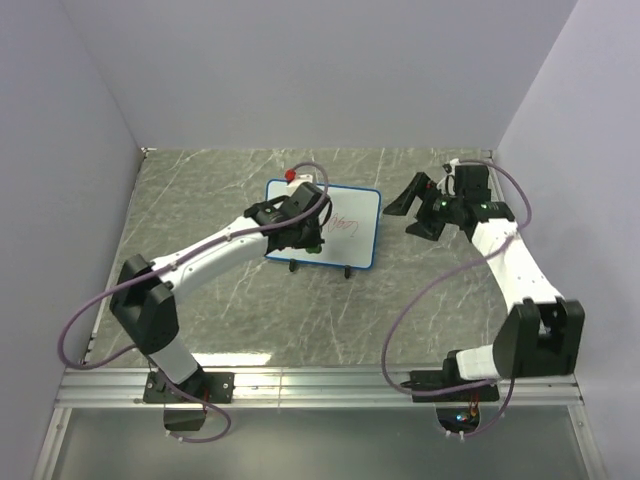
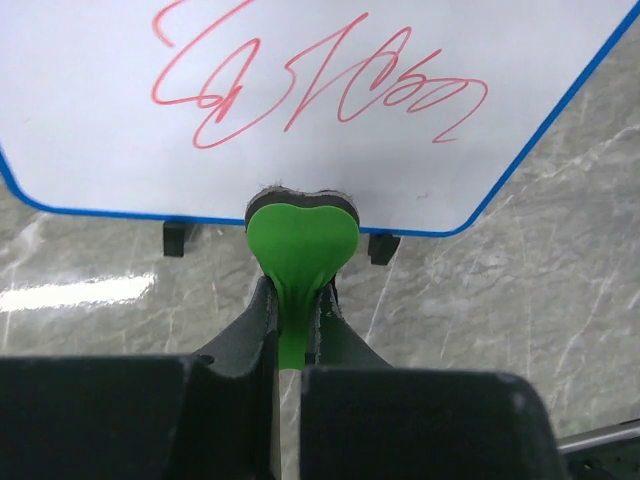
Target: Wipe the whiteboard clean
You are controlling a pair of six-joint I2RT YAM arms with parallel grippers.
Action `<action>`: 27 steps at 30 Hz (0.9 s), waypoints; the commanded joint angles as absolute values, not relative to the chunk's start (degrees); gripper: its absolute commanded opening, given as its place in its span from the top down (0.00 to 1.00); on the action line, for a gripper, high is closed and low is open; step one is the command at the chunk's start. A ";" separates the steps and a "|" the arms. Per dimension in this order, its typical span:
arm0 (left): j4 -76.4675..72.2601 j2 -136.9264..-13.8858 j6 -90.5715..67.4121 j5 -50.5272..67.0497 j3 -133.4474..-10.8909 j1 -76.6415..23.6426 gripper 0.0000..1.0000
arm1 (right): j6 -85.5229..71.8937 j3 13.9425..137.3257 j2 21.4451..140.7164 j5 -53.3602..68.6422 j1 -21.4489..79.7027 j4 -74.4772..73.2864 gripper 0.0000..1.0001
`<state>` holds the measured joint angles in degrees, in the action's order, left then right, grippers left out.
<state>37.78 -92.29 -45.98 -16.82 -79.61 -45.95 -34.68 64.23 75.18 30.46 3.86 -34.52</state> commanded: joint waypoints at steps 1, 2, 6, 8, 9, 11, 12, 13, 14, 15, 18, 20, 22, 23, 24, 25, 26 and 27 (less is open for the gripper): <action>36.92 -96.15 -42.63 -15.29 -82.26 -46.40 1.00 | -34.72 65.31 81.29 40.68 2.11 -18.94 0.02; 36.22 -97.20 -41.58 -15.29 -83.14 -46.67 1.00 | -34.28 64.95 83.39 41.56 2.02 -17.16 0.02; 31.92 -99.05 -38.41 -15.21 -84.11 -48.08 1.00 | -33.93 62.49 88.85 47.01 1.93 -7.57 0.10; 31.38 -100.10 -36.66 -14.94 -84.64 -48.08 1.00 | -33.93 62.23 92.09 48.25 1.85 -3.79 0.12; 31.12 -100.19 -36.13 -14.77 -84.73 -48.08 1.00 | -33.32 62.57 92.98 48.16 1.93 -3.78 0.12; 29.54 -99.93 -34.81 -13.98 -84.11 -48.08 1.00 | -31.03 63.19 95.08 47.38 1.85 -4.57 0.11; 29.10 -100.02 -34.46 -13.54 -83.94 -48.08 1.00 | -30.16 64.24 95.79 47.11 1.67 -5.44 0.10; 28.92 -99.93 -34.28 -12.75 -83.85 -48.08 1.00 | -28.49 64.77 97.19 47.11 1.58 -6.58 0.11; 28.83 -100.11 -34.10 -12.40 -83.76 -48.08 1.00 | -27.87 65.30 97.90 47.11 1.58 -7.11 0.11; 28.57 -100.02 -33.93 -12.13 -83.59 -48.08 1.00 | -27.17 66.09 98.43 47.28 1.58 -7.38 0.11; 27.16 -100.46 -33.31 -11.25 -82.62 -47.90 1.00 | -26.80 66.71 100.89 48.77 1.58 -5.55 0.13; 27.24 -101.94 -32.70 -10.81 -83.14 -47.73 1.00 | -27.68 66.88 102.47 49.83 1.58 -3.17 0.16; 27.60 -103.53 -32.61 -10.29 -84.19 -47.55 1.00 | -29.26 66.62 103.01 50.62 1.58 -0.11 0.22; 27.34 -104.06 -32.43 -9.85 -84.46 -47.46 1.00 | -29.70 66.45 103.27 50.80 1.50 1.13 0.24; 26.90 -104.50 -32.34 -9.23 -84.72 -47.37 1.00 | -30.14 66.01 103.36 51.50 1.58 2.36 0.26; 26.81 -105.02 -32.08 -8.88 -85.77 -47.37 1.00 | -31.36 65.74 103.45 51.68 1.58 4.55 0.27; 26.98 -106.33 -32.08 -8.70 -86.48 -47.29 1.00 | -31.90 65.22 103.53 51.94 1.58 5.79 0.27; 27.16 -107.04 -31.99 -8.53 -87.35 -47.29 1.00 | -32.60 64.87 103.54 52.29 1.58 7.11 0.31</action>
<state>28.91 -105.23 -33.58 -10.41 -83.29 -47.57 -30.44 64.20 103.77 49.67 1.93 -0.89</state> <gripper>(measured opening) 0.075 0.708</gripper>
